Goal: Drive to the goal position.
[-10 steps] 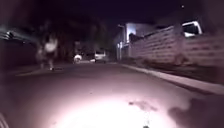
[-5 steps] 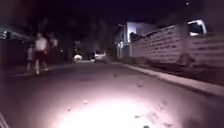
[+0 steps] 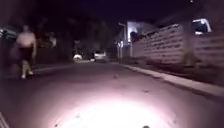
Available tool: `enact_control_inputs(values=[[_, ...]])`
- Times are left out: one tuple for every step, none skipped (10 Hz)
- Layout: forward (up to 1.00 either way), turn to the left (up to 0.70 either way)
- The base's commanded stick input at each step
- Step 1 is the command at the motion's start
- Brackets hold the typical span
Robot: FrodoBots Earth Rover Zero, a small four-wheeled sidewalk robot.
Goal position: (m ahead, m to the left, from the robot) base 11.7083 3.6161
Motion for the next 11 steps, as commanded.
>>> enact_control_inputs(values=[[0.70,0.00],[0.70,0.00],[0.70,0.00],[0.70,0.00],[0.70,0.00],[0.70,0.00],[0.70,0.00],[0.70,0.00],[0.70,0.00],[0.70,0.00],[0.70,0.00]])
